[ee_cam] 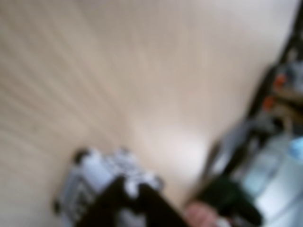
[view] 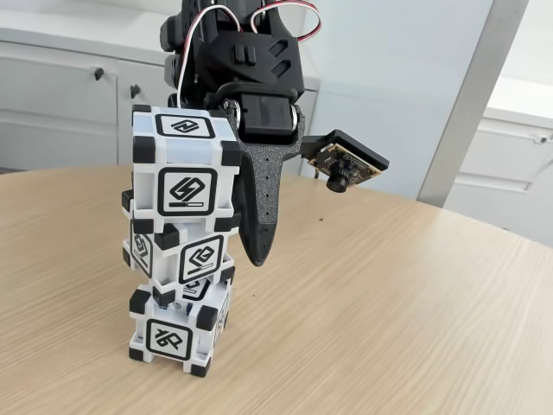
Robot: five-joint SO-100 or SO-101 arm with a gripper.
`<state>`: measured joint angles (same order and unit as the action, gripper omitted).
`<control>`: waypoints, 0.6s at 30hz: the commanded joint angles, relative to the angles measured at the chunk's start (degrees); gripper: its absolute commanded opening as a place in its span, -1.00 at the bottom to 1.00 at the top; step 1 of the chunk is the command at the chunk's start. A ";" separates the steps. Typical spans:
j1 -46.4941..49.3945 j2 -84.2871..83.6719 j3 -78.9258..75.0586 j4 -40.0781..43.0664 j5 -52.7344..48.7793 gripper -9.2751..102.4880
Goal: Stack cubes from left to right.
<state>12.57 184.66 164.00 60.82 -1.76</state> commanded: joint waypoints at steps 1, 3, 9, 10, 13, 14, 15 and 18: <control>0.26 3.08 -0.26 -0.35 0.97 -0.82; 0.35 3.08 -0.26 -0.35 1.14 -0.82; 0.70 3.08 -0.26 -0.35 3.08 -0.75; 0.70 3.08 -0.26 -0.35 3.08 -0.74; 0.70 3.08 -0.26 -0.35 2.99 -0.79; 0.70 3.08 -0.26 -0.35 2.99 -0.81; 0.70 3.08 -0.26 -0.35 2.99 -0.82; 0.70 3.08 -0.26 -0.35 2.99 -0.83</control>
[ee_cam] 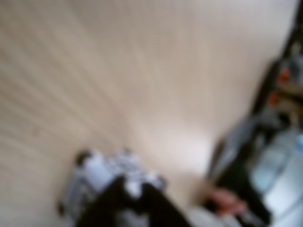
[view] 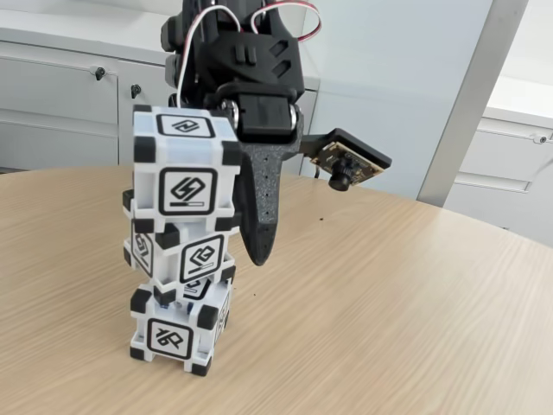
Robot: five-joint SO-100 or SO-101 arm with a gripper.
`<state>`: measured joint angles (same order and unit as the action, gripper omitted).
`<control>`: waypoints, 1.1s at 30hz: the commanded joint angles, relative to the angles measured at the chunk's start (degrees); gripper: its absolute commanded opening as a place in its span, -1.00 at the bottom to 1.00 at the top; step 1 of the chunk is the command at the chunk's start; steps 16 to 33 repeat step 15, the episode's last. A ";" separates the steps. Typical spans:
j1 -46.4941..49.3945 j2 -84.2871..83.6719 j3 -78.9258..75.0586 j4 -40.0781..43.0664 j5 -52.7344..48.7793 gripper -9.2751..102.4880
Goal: Stack cubes from left to right.
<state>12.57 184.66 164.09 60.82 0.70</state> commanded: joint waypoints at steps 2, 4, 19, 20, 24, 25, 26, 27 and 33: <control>0.70 3.08 -0.35 -0.35 0.53 -0.83; 0.70 3.08 -0.35 -0.35 0.53 -0.83; 0.70 3.08 -0.35 -0.35 0.53 -0.83; 0.70 3.08 -0.35 -0.35 0.53 -0.83; 0.70 3.08 -0.35 -0.35 0.53 -0.83; 0.70 3.08 -0.35 -0.35 0.53 -0.83; 0.70 3.08 -0.35 -0.35 0.53 -0.83; 0.70 3.08 -0.35 -0.35 0.53 -0.83; 0.70 3.08 -0.35 -0.35 0.53 -0.83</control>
